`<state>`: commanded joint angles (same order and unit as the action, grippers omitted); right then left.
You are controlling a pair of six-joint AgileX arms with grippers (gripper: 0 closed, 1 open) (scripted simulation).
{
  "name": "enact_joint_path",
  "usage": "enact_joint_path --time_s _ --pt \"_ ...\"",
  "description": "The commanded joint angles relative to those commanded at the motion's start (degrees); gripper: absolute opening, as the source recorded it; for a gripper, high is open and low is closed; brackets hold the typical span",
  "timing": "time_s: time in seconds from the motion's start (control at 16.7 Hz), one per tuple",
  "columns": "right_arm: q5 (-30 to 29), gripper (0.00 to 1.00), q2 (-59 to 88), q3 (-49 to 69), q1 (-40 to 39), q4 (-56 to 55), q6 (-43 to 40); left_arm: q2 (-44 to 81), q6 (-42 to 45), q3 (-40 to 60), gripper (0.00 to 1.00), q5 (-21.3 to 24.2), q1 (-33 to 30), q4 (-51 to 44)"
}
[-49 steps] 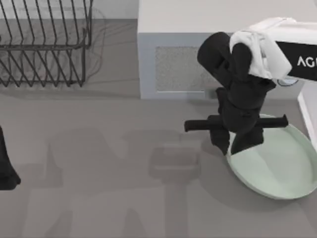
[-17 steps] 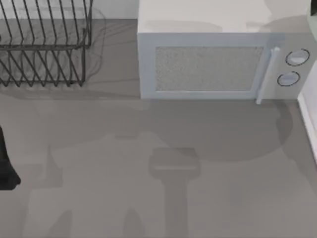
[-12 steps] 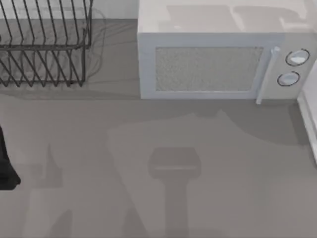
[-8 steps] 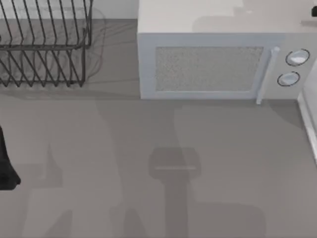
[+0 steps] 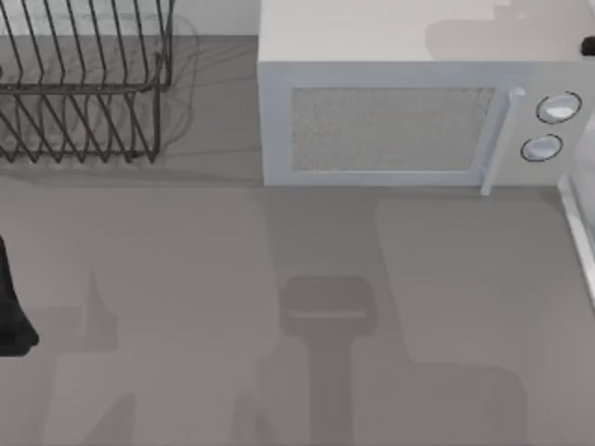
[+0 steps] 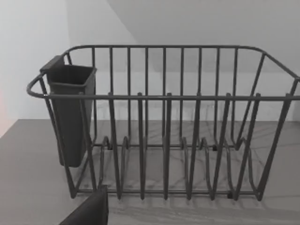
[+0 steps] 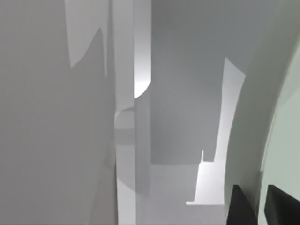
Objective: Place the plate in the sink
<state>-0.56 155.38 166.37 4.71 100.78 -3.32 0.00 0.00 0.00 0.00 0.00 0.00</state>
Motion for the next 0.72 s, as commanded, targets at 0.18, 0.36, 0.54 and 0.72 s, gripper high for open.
enact_joint_path --time_s 0.18,0.36,0.54,0.72 --pt "0.00 0.23 0.00 0.00 0.00 0.00 0.00 0.00 0.00 0.00 1.00 0.00 0.00 0.00" --pt "0.00 0.45 0.00 0.00 0.00 0.00 0.00 0.00 0.00 0.00 1.00 0.00 0.00 0.00" --pt "0.00 0.68 0.00 0.00 0.00 0.00 0.00 0.00 0.00 0.00 1.00 0.00 0.00 0.00" --pt "0.00 0.90 0.00 0.00 0.00 0.00 0.00 0.00 0.00 0.00 1.00 0.00 0.00 0.00"
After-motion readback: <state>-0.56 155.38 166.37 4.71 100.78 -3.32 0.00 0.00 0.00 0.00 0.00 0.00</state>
